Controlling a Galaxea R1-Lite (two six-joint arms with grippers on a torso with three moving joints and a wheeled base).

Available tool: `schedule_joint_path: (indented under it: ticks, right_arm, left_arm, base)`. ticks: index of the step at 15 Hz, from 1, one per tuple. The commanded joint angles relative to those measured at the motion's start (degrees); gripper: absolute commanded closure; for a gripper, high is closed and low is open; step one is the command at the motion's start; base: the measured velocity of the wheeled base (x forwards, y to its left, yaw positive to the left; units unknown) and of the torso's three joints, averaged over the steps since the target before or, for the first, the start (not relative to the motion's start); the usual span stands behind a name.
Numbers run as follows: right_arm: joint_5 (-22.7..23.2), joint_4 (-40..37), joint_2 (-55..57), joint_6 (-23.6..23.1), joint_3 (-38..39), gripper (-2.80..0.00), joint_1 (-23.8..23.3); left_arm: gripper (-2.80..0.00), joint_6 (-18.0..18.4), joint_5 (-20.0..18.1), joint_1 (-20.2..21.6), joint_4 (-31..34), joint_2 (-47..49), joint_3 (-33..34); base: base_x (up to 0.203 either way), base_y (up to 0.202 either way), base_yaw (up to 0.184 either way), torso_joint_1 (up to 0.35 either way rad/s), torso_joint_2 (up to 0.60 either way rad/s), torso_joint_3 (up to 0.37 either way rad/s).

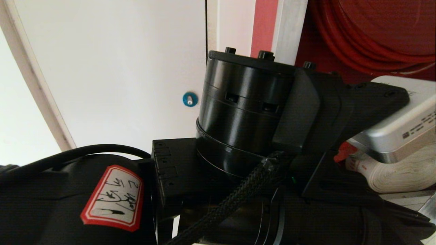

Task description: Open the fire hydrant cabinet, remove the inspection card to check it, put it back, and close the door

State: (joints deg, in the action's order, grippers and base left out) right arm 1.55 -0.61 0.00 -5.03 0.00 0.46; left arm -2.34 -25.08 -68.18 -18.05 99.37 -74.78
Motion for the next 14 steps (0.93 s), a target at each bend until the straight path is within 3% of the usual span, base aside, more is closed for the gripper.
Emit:
schedule_joint_path:
  ticks: [1, 4, 6, 9, 14]
  right_arm:
    - [0.0, 0.0, 0.1, -0.1, 0.0, 0.00, 0.1]
    - [0.0, 0.0, 0.1, -0.1, 0.0, 0.00, 0.1]
    - [0.0, 0.0, 0.1, -0.1, 0.0, 0.00, 0.0]
    - [0.0, 0.0, 0.1, -0.1, 0.0, 0.00, 0.1]
    - [0.0, 0.0, 0.1, -0.1, 0.0, 0.00, 0.1]
  left_arm:
    - [0.00, 0.0, 0.2, -0.1, -0.1, -0.4, 0.2]
    - [0.00, 0.0, 2.3, 0.6, -0.1, -0.6, 2.7]
    - [0.00, 0.0, 2.6, 4.3, -0.1, -2.1, 6.2]
    - [0.00, 0.1, 2.6, 12.2, -0.1, -5.7, 12.1]
    - [0.00, 1.2, 2.6, 28.7, -0.1, -15.0, 24.1]
  base:
    - [0.000, 0.000, 0.000, 0.000, 0.00, 0.000]
    - [0.000, 0.000, 0.000, 0.000, 0.00, 0.000]
    - [0.000, 0.000, 0.000, 0.000, 0.00, 0.000]
    - [0.000, 0.000, 0.000, 0.000, 0.00, 0.000]
    - [0.000, 0.000, 0.000, 0.000, 0.00, 0.000]
